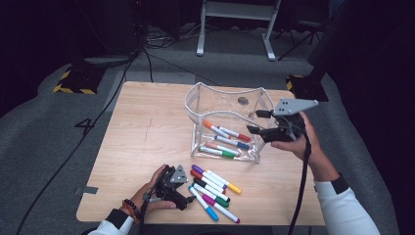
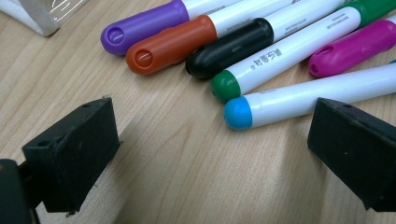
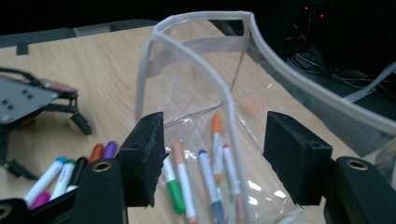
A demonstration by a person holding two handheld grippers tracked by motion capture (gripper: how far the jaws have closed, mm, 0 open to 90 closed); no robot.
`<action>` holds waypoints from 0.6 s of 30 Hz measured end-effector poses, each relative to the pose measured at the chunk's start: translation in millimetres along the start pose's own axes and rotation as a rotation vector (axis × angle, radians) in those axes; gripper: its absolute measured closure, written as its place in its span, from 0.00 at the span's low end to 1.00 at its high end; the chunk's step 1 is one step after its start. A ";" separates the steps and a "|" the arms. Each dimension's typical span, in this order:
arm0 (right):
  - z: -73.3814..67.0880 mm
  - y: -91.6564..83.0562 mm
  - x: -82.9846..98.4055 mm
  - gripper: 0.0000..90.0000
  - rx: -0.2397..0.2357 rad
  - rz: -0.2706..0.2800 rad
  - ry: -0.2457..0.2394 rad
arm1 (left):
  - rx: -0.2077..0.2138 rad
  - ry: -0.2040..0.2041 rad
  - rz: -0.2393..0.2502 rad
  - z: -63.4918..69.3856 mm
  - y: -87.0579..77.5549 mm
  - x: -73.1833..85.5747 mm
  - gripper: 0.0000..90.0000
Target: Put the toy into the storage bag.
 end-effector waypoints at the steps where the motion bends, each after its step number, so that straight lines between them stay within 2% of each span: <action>1: -5.5 -1.1 6.5 0.43 0.001 0.004 -0.005 | 0.000 0.000 0.000 0.0 0.0 0.0 0.02; 4: -20.3 0.2 25.5 0.44 -0.014 0.007 -0.016 | -0.001 -0.001 -0.001 0.0 0.0 0.0 0.02; 7: -33.1 10.7 47.5 0.46 -0.045 0.002 -0.012 | 0.002 0.002 0.000 -0.2 0.1 -0.1 0.02; 9: -40.6 21.7 62.0 0.47 -0.061 -0.017 -0.013 | 0.002 0.003 0.000 -0.3 0.2 -0.2 0.02; 13: -52.5 45.9 91.4 0.48 -0.135 -0.059 0.009 | 0.002 0.003 0.000 -0.3 0.1 -0.2 0.02; 17: -62.1 67.8 113.6 0.50 -0.190 -0.115 0.036 | 0.002 0.003 0.000 -0.3 0.1 -0.2 0.02; 18: -65.5 72.1 118.4 0.50 -0.198 -0.128 0.029 | 0.002 0.003 0.000 -0.3 0.1 -0.1 0.02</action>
Point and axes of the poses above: each handheld gripper's, and its own axes: y roughly forward along the jaws, x roughly out of its underside, z roughly to its right, the point moved 1 cm from there along y, roughly forward along the jaws, and after that the axes turned 10 degrees about -x, right-handed, at the moved point
